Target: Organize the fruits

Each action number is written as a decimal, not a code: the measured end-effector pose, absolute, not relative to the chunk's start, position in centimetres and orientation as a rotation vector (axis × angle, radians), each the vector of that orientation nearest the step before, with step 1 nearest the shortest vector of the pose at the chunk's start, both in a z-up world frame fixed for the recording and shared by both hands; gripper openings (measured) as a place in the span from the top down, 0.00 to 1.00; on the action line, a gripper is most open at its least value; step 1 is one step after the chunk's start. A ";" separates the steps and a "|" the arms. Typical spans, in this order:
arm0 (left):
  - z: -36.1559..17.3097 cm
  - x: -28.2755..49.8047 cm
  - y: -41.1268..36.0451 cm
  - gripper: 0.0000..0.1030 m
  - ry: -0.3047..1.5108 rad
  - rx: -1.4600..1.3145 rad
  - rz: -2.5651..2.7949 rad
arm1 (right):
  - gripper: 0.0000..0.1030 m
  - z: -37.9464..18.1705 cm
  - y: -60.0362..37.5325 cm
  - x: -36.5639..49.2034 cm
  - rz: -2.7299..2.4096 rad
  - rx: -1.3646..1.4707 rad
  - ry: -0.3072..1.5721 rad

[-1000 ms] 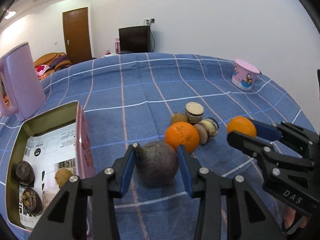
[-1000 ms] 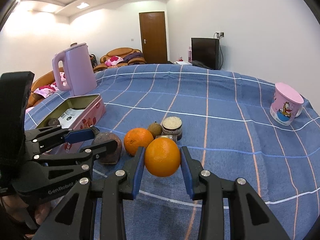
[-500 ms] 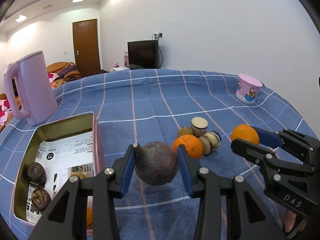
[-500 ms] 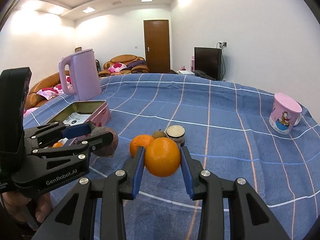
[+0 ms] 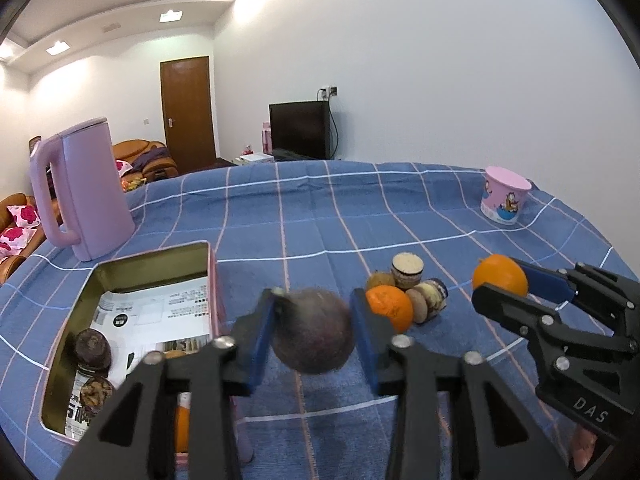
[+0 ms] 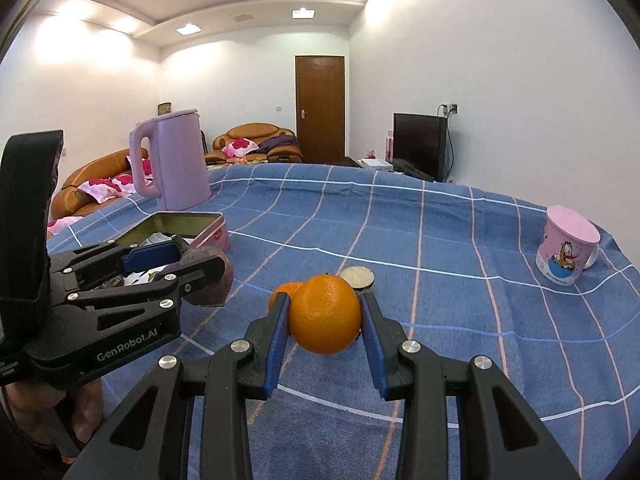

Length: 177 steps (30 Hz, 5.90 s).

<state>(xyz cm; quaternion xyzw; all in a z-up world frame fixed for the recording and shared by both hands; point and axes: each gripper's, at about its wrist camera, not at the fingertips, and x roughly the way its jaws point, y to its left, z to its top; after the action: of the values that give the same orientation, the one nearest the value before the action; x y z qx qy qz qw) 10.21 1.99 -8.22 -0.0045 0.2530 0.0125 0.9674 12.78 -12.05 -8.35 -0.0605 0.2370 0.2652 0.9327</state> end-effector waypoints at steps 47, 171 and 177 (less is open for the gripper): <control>-8.6 16.9 1.8 0.40 0.803 0.337 0.055 | 0.64 -8.2 -13.7 13.0 0.591 -0.042 0.476; -8.8 8.6 17.0 0.47 0.629 -0.117 0.251 | 0.64 -9.6 5.8 13.5 0.843 -0.293 0.571; -7.3 7.7 16.3 0.33 0.578 -0.097 0.259 | 0.42 -9.4 5.1 12.4 0.853 -0.297 0.553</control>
<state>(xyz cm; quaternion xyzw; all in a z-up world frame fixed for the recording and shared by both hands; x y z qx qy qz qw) 7.74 16.29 -7.33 -0.0475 0.2840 0.1273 0.9491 12.45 5.13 -9.42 -0.1414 0.2639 0.4070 0.8629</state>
